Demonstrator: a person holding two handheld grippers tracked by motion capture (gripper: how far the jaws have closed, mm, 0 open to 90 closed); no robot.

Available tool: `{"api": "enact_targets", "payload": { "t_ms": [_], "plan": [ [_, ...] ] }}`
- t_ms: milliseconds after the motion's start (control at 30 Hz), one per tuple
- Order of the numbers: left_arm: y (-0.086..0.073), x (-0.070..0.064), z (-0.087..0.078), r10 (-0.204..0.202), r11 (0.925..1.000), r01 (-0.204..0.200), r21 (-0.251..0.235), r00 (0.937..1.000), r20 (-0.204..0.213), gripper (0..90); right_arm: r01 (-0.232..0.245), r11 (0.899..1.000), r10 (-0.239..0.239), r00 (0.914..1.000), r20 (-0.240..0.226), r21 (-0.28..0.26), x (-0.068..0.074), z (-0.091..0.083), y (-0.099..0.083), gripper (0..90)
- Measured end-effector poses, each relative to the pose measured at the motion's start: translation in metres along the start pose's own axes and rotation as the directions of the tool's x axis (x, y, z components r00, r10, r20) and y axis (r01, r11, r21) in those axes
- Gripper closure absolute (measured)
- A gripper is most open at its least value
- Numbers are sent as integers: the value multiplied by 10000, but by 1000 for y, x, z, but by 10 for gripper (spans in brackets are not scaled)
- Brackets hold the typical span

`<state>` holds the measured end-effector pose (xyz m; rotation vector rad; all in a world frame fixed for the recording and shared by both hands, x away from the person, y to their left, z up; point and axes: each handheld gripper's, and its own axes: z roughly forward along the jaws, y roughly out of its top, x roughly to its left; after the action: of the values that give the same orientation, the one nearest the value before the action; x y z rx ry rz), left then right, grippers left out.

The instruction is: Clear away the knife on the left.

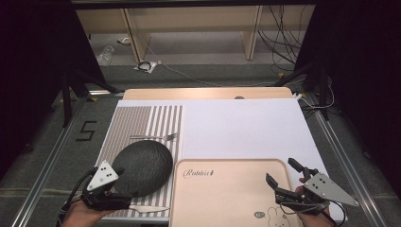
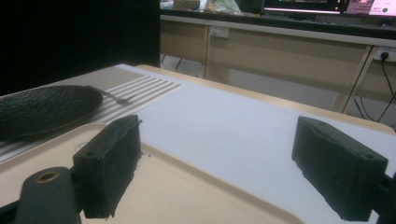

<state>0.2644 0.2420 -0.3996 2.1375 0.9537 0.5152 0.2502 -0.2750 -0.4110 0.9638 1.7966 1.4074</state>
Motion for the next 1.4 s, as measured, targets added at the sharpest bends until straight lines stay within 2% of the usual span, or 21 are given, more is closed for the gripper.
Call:
{"api": "enact_targets", "payload": {
  "t_ms": [133,233,367,467,567,633,667,700,800,867,1100,1200,1233,1267,1400],
  "plan": [
    [-5,4,0,-3,9988,3,495,10000,-5,184,-12,10000,12,10000,-16,10,0,0,0,163],
    [-9,6,1,-2,9949,-7,1009,10000,94,187,14,10000,-14,10000,-23,23,0,0,0,163],
    [-12,6,3,272,9847,-287,1716,9996,110,195,16,9999,-16,10000,-42,105,1,0,0,163],
    [-15,7,4,487,9792,-501,1966,9987,120,198,0,10000,0,10000,-69,73,1,1,-1,164],
    [-18,10,5,525,9730,-566,2237,9983,242,199,-12,9999,13,10000,-63,102,1,1,-1,163],
    [-22,13,6,504,9645,-568,2578,9982,314,200,-18,9999,19,10000,-67,111,1,1,-1,164],
    [-22,13,6,504,9645,-568,2578,9982,314,201,-13,9999,14,10000,-68,110,1,1,-1,164],
    [-22,14,7,493,9614,-564,2691,9982,330,201,-13,9999,14,10000,-68,110,1,1,-1,164],
    [-24,17,8,498,9508,-565,3046,9983,297,200,-20,9999,21,10000,-61,124,1,2,-1,164],
    [-25,18,8,455,9432,-578,3271,9979,451,201,-8,9999,9,10000,-53,153,1,2,-1,164],
    [-30,19,15,591,9064,-798,4149,9963,627,223,-46,9999,47,10000,-53,109,0,2,-1,164],
    [-32,21,20,607,8884,-848,4512,9959,676,226,-33,9999,33,10000,-54,107,0,2,-1,165],
    [-34,22,22,634,8781,-902,4698,9953,727,239,-44,9999,45,10000,-44,109,0,2,-1,165],
    [-34,22,22,634,8781,-902,4698,9953,727,242,-44,9999,44,10000,-43,114,0,2,-1,165],
    [-35,24,27,659,8598,-1007,5007,9940,867,255,-18,9999,18,10000,-59,101,0,2,-1,166]
  ]
}}
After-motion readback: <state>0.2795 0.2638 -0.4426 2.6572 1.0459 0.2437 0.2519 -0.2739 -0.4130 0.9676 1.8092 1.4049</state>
